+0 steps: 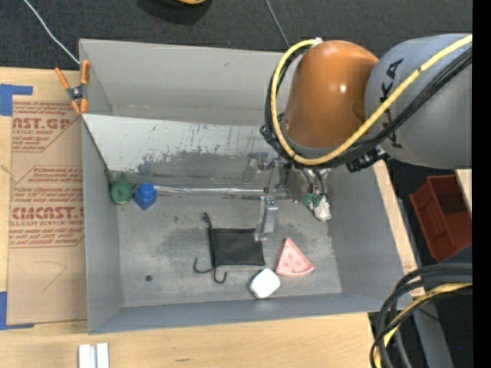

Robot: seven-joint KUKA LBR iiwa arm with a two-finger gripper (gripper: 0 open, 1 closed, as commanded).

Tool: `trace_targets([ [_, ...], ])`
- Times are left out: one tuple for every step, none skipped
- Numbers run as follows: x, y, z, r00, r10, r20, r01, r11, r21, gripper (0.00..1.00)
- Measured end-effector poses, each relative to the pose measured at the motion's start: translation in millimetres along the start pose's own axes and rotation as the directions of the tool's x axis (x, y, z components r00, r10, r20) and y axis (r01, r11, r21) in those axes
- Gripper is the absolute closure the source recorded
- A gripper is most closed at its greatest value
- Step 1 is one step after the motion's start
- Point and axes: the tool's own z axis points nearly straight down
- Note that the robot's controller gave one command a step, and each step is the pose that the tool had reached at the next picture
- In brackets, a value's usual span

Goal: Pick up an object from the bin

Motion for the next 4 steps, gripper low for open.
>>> trace_targets([
  [-1.6, -0.4, -4.6, 1.0, 0.001, 0.008, -0.001, 1.0, -0.001, 0.0],
  [12.4, -1.2, 140.1, 0.981, 0.192, 0.003, -0.192, 0.981, -0.002, 0.0],
  [4.3, -3.7, 54.6, 0.99, 0.144, 0.01, -0.144, 0.99, -0.002, 0.0],
  [12.7, -0.7, 140.9, 0.981, 0.192, 0.002, -0.192, 0.981, -0.003, 0.0],
])
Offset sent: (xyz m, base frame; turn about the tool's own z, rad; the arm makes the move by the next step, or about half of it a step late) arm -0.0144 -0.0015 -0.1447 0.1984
